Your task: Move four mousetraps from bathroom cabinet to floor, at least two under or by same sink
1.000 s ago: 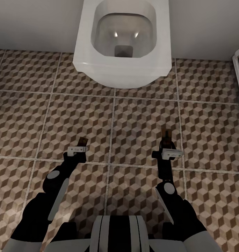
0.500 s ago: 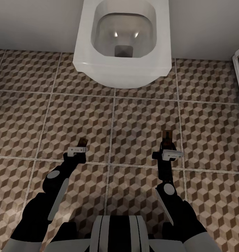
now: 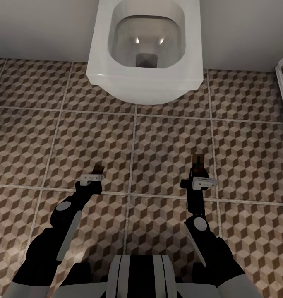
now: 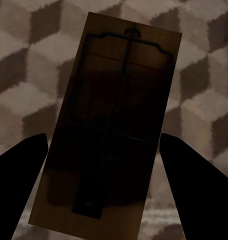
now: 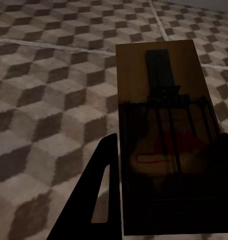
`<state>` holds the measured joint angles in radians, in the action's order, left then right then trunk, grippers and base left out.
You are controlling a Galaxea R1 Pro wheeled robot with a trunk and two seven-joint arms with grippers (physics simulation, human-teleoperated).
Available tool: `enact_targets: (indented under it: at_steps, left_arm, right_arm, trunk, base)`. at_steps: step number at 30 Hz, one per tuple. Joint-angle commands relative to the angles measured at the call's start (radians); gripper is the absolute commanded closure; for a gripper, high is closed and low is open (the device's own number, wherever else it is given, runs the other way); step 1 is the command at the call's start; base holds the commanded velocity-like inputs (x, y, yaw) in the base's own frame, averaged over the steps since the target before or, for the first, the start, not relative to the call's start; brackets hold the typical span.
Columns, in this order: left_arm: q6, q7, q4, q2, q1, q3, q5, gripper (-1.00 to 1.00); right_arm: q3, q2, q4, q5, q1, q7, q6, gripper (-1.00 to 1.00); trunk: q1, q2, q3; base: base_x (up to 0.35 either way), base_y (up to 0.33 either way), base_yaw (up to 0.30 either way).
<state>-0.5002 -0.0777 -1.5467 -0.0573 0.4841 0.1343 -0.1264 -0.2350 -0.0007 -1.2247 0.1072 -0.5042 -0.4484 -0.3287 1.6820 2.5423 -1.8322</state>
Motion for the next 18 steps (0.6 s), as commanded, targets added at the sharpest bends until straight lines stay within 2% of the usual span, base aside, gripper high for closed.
enact_targets:
  at_steps: [1,18]
  left_arm:
    - [-0.004,-0.008,-0.001,-0.001,0.001,0.003,-0.01,1.0]
    - [-0.004,-0.008,-0.001,-0.001,0.0,0.004,-0.01,1.0]
  right_arm:
    - [-0.001,0.0,0.001,0.009,0.0,-0.009,0.002,1.0]
    - [-0.001,-0.001,0.002,0.009,0.0,-0.008,0.002,1.0]
  trunk:
    - [0.0,0.0,0.0]
    - [0.0,0.0,0.0]
  base:
    - [0.0,0.0,0.0]
    - [0.0,0.0,0.0]
